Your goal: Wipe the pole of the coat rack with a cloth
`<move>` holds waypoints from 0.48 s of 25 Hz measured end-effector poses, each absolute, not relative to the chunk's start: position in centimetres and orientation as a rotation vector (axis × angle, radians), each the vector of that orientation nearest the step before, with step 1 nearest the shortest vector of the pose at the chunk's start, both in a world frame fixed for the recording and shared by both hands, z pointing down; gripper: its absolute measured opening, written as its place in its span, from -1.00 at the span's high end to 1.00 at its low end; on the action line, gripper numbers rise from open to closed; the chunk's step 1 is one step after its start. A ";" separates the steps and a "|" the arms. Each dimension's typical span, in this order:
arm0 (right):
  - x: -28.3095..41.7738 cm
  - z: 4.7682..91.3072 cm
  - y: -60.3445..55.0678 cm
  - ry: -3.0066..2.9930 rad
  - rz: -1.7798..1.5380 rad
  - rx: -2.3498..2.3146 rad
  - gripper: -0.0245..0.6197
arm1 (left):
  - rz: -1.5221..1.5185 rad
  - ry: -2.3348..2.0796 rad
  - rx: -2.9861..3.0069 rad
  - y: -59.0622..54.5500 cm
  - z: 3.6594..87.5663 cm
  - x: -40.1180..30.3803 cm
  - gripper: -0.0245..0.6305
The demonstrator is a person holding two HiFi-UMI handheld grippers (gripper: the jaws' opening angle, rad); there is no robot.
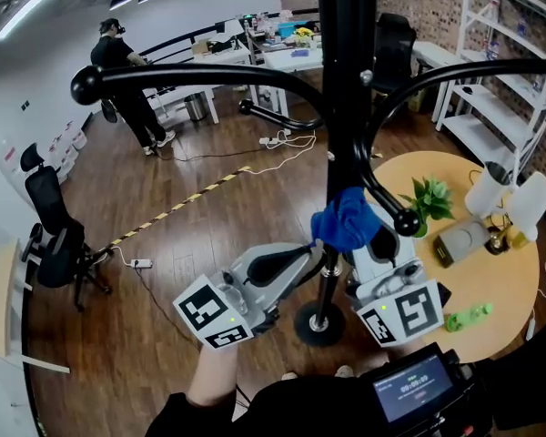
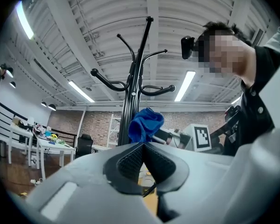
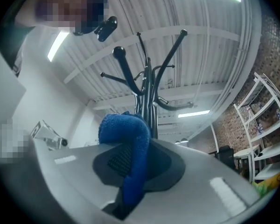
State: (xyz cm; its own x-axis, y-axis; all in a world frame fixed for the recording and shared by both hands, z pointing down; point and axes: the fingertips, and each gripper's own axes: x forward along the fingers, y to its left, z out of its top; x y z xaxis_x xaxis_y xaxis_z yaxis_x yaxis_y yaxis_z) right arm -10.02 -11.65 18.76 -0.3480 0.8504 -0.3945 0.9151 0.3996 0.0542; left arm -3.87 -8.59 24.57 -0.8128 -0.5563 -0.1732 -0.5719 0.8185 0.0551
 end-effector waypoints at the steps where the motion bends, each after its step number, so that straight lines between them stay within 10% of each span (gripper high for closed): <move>1: -10.1 20.2 -11.6 2.325 -0.241 1.533 0.78 | 0.154 2.861 -0.880 -8.4 24.9 -4.0 0.93; 12: -10.7 36.3 -11.5 2.633 -0.126 1.607 0.78 | 0.211 2.976 -0.840 -7.8 28.6 -4.9 0.93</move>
